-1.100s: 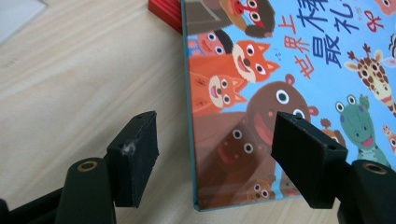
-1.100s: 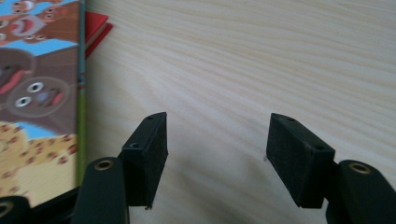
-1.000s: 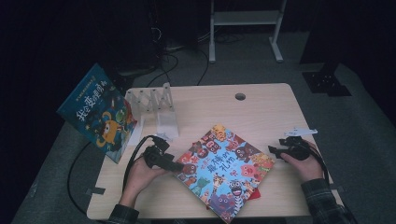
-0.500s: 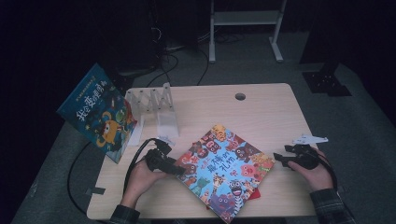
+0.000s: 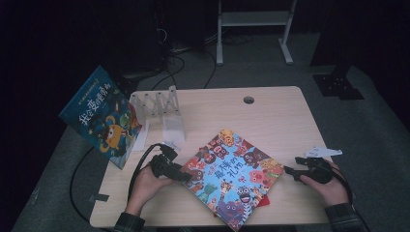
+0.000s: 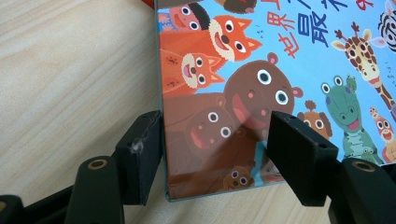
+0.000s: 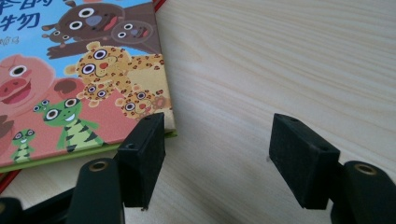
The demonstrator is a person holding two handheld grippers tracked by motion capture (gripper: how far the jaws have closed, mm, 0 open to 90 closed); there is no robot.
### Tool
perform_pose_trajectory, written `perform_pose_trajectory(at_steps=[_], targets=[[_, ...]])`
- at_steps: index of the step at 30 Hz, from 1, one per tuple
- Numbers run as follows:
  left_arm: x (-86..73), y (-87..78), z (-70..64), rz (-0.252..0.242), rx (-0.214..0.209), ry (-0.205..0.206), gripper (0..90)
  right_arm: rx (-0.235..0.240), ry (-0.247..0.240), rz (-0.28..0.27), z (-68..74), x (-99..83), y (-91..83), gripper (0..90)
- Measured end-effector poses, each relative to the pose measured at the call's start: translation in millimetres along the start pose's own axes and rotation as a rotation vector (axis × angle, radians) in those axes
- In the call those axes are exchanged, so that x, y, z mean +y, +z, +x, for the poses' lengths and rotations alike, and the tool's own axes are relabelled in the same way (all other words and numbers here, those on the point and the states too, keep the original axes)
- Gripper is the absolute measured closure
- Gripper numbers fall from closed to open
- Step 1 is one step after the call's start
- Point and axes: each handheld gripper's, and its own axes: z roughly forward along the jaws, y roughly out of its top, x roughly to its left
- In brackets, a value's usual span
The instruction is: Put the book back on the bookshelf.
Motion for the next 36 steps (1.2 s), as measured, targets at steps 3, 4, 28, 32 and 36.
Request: perform_pose_trajectory(at_steps=[3, 4, 28, 32, 36], targets=[[-0.1, -0.1, -1.2, 0.002, 0.003, -0.002, 34.9, 0.003, 0.002, -0.002, -0.7, -0.3, 0.6, 35.0], [-0.4, -0.2, -1.8, 0.004, 0.004, -0.004, 34.8, 0.002, -0.001, -0.002, -1.0, -0.2, 0.8, 35.1], [-6.8, -1.7, -11.1, -0.003, -0.020, 0.002, 34.7, -0.012, -0.011, -0.007, -7.6, 16.8, 21.3, 37.3], [-6.7, -0.6, -11.4, -0.007, -0.036, -0.001, 34.6, 0.003, -0.022, -0.002, -5.8, 20.6, 27.9, 37.3], [-6.5, 0.3, -12.0, -0.006, -0.039, 0.002, 33.8, 0.021, -0.036, -0.004, -2.3, 23.2, 33.4, 37.0]])
